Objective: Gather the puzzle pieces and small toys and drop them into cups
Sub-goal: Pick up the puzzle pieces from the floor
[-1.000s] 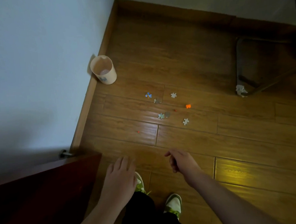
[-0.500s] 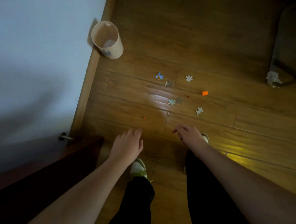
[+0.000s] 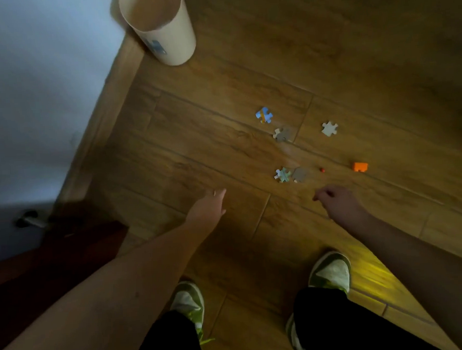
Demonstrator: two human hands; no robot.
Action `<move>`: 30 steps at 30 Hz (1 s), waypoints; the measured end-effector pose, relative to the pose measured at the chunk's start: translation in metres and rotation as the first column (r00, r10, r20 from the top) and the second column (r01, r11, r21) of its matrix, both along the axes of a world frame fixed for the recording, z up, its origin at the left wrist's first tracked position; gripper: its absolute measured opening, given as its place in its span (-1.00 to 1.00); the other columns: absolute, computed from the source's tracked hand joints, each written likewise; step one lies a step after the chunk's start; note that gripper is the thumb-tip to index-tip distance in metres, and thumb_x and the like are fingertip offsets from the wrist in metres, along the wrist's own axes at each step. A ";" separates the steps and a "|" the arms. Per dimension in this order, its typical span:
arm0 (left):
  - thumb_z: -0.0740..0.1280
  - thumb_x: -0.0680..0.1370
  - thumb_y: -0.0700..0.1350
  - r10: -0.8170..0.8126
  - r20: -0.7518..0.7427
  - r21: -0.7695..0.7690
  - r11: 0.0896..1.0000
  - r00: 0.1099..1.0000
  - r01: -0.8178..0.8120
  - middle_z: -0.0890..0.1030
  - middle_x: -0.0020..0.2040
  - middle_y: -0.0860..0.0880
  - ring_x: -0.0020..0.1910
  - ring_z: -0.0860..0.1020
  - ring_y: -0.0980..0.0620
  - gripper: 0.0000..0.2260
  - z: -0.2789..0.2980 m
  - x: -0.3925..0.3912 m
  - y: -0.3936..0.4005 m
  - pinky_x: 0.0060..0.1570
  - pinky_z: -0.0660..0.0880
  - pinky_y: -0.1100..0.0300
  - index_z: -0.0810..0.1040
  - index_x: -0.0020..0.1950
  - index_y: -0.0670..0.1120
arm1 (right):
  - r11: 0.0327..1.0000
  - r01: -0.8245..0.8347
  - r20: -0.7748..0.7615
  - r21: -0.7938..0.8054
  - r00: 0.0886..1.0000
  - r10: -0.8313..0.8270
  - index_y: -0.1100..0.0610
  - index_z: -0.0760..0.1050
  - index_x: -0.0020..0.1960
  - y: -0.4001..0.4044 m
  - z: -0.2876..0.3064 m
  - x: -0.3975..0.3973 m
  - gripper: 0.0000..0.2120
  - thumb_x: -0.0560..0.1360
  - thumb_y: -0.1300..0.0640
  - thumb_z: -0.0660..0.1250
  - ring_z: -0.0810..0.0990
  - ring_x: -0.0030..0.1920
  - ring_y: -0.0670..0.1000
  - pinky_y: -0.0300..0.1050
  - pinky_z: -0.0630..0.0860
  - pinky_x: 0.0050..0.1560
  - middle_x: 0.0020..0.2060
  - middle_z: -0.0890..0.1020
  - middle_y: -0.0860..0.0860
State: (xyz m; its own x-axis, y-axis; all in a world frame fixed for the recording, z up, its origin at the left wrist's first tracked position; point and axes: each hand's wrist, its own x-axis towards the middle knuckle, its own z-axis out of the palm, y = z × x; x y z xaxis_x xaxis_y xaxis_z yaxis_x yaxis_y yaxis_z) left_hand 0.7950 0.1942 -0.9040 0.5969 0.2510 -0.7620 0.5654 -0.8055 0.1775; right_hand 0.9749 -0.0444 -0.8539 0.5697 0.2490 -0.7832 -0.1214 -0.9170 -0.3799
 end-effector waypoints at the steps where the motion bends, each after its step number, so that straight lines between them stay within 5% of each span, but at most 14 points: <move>1: 0.25 0.61 -0.07 -0.002 -0.001 -0.004 1.000 1.000 0.002 0.37 0.39 -0.16 0.20 0.54 -0.10 -0.49 -0.012 -0.003 0.001 0.06 0.50 0.10 0.17 0.53 -0.04 | 1.000 0.010 -0.018 0.014 1.000 -0.010 0.06 0.58 -0.14 0.002 -0.008 0.002 -0.75 0.60 0.03 0.18 0.58 -0.18 0.15 0.13 0.55 -0.11 -0.19 0.61 0.10; 7: 0.20 0.64 -0.04 -0.153 -0.010 0.067 0.986 0.988 0.153 0.26 0.46 -0.14 0.22 0.53 -0.08 -0.55 -0.056 -0.018 0.011 0.06 0.47 0.16 0.20 0.51 -0.04 | 0.982 0.180 -0.157 0.049 0.973 -0.170 0.23 0.55 -0.17 -0.017 -0.032 0.016 -0.75 0.60 0.20 0.17 0.45 -0.42 0.04 -0.16 0.45 -0.37 -0.40 0.44 0.08; 10: 0.11 0.67 -0.09 -0.342 -0.056 0.035 0.938 0.938 0.344 0.13 0.55 -0.17 0.31 0.47 -0.11 -0.58 -0.063 -0.006 0.017 0.15 0.45 0.11 0.15 0.53 -0.07 | 0.874 0.482 -0.273 0.066 0.851 -0.449 0.23 0.50 -0.19 -0.027 -0.046 0.023 -0.74 0.61 0.25 0.13 0.41 -0.41 0.03 -0.23 0.41 -0.47 -0.38 0.44 0.11; 13: 0.09 0.58 -0.39 -0.471 -0.059 -0.010 0.882 0.880 0.471 0.10 0.56 -0.17 0.31 0.46 -0.17 -0.52 -0.061 0.012 0.021 0.20 0.46 -0.01 0.19 0.50 -0.13 | 0.741 0.668 -0.347 0.072 0.713 -0.609 0.22 0.50 -0.16 -0.025 -0.062 0.025 -0.75 0.61 0.23 0.12 0.41 -0.40 0.02 -0.24 0.41 -0.49 -0.36 0.45 0.10; 23: 0.18 0.49 -0.41 -0.751 0.201 0.043 0.648 0.629 0.760 0.29 0.37 -0.10 0.30 0.34 -0.03 -0.59 -0.065 0.024 0.017 0.16 0.45 0.12 0.33 0.30 -0.12 | 0.385 0.917 -0.549 0.102 0.375 -0.747 0.27 0.52 -0.11 -0.015 -0.081 0.007 -0.73 0.61 0.16 0.13 0.51 -0.29 0.02 -0.14 0.48 -0.21 -0.31 0.51 0.12; 30: 0.24 0.57 -0.28 -0.723 0.301 -0.061 0.636 0.621 0.769 0.38 0.31 -0.05 0.15 0.48 -0.01 -0.69 -0.063 0.067 -0.006 0.02 0.44 0.19 0.40 0.31 -0.09 | 0.236 0.959 -0.650 0.160 0.282 -0.706 0.32 0.52 0.17 -0.022 -0.069 0.013 -0.57 0.66 0.01 0.04 0.59 0.00 0.11 -0.06 0.54 0.08 -0.03 0.61 0.20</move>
State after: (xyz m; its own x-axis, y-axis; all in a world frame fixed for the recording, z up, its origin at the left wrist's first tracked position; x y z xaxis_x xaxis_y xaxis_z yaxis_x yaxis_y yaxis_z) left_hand 0.8616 0.1880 -0.9670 0.6767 -0.4775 -0.5604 -0.2946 -0.8732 0.3883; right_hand 0.9879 -0.0661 -0.9231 0.3677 0.1799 -0.9124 -0.9286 0.1233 -0.3499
